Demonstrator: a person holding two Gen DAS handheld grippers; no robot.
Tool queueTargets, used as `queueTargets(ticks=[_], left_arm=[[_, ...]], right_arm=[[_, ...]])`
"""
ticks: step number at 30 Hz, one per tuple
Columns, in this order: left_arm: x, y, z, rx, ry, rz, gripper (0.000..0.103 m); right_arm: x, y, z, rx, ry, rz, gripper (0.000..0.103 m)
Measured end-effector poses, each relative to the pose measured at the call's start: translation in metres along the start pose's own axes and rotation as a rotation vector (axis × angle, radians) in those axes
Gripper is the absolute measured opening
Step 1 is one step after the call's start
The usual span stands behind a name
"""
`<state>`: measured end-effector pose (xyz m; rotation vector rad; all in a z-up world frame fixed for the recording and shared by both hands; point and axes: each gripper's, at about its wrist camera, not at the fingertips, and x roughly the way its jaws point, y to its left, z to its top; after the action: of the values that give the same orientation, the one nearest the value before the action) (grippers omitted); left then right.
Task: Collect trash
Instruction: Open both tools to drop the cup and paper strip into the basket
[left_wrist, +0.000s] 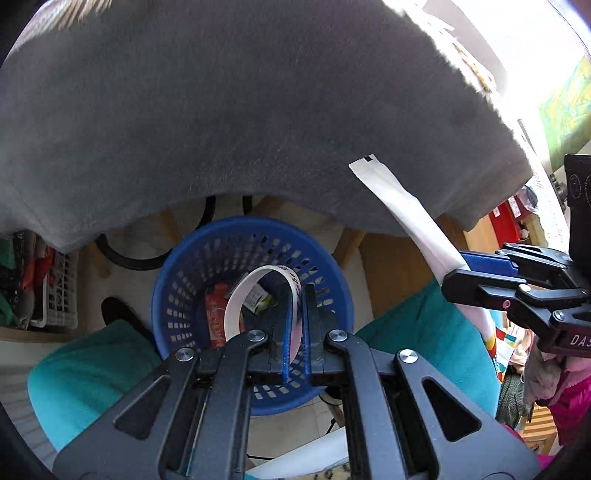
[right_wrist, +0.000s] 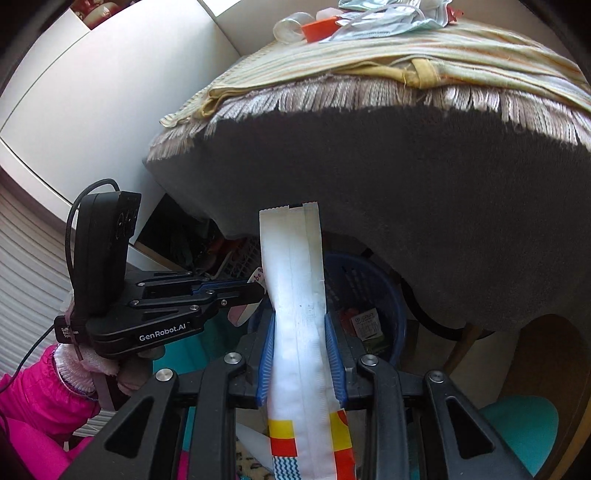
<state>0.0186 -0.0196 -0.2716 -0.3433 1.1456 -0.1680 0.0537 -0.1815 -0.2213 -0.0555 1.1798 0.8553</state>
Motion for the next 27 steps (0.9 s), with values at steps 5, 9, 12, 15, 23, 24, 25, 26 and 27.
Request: queueTargets(ticks=[5,9,12,15,23,24,25,26,27], left_arm=[[0.012,0.005,-0.003,-0.021,0.028,0.017,0.001],[0.018,0.007,-0.003,-0.028,0.038,0.034,0.001],[0.02,0.004,-0.002,-0.027,0.043,0.05,0.001],[0.023,0.003,-0.001,-0.023,0.045,0.064,0.012],[0.022,0.009,0.001,-0.035,0.023,0.091,0.043],[0.022,0.01,0.002,-0.035,0.023,0.092,0.043],[0.022,0.01,0.002,-0.035,0.023,0.094,0.043],[0.021,0.011,0.003,-0.035,0.023,0.095,0.043],[0.02,0.011,0.003,-0.036,0.022,0.095,0.043]], right_arm=[[0.017,0.0,-0.001,0.022,0.016,-0.014,0.027],[0.023,-0.004,-0.003,0.034,0.023,-0.02,0.027],[0.028,-0.008,0.005,0.044,0.019,-0.025,0.03],[0.03,-0.012,0.005,0.049,0.006,-0.034,0.032],[0.03,-0.009,0.008,0.048,-0.014,-0.061,0.057],[0.029,-0.009,0.008,0.046,-0.015,-0.064,0.057],[0.027,-0.009,0.01,0.045,-0.016,-0.068,0.058],[0.027,-0.01,0.01,0.045,-0.018,-0.071,0.061],[0.026,-0.01,0.01,0.045,-0.02,-0.072,0.062]])
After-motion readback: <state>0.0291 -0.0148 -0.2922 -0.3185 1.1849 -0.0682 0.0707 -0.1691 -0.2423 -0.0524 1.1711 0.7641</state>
